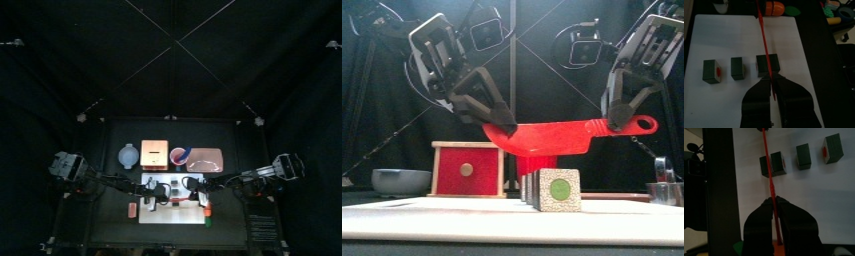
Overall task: Place sushi on board then cut the sushi with the knife then place the pieces on the plate
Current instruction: Cut the sushi into 4 pieces
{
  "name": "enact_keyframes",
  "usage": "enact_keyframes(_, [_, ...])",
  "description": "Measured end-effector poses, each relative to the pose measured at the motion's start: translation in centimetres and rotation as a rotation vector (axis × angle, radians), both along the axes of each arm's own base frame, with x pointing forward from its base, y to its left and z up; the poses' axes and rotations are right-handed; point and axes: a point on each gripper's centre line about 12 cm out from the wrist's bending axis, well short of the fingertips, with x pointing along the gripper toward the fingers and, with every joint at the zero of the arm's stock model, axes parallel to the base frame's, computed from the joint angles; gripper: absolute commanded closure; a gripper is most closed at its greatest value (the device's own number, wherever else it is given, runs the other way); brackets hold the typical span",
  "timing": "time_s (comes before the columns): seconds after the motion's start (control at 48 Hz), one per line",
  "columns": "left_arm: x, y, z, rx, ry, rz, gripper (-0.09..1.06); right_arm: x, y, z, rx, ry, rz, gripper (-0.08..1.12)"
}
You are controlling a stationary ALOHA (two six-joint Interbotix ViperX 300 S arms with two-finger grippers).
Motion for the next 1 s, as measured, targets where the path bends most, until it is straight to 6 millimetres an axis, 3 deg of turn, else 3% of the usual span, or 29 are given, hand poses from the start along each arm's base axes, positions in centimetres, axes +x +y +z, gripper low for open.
enact_keyframes(0.417, [0.0,-0.3,-0.4,-0.007,0.013,0.0,0.56,0.2,0.5,-1.8,-0.002,0.046,0.006,0.76])
enact_keyframes(1.0, [0.2,-0.5,-0.9,-0.003,0.018,-0.001,0.56,0.2,0.6,-1.9,-0.005,0.052,0.01,0.76])
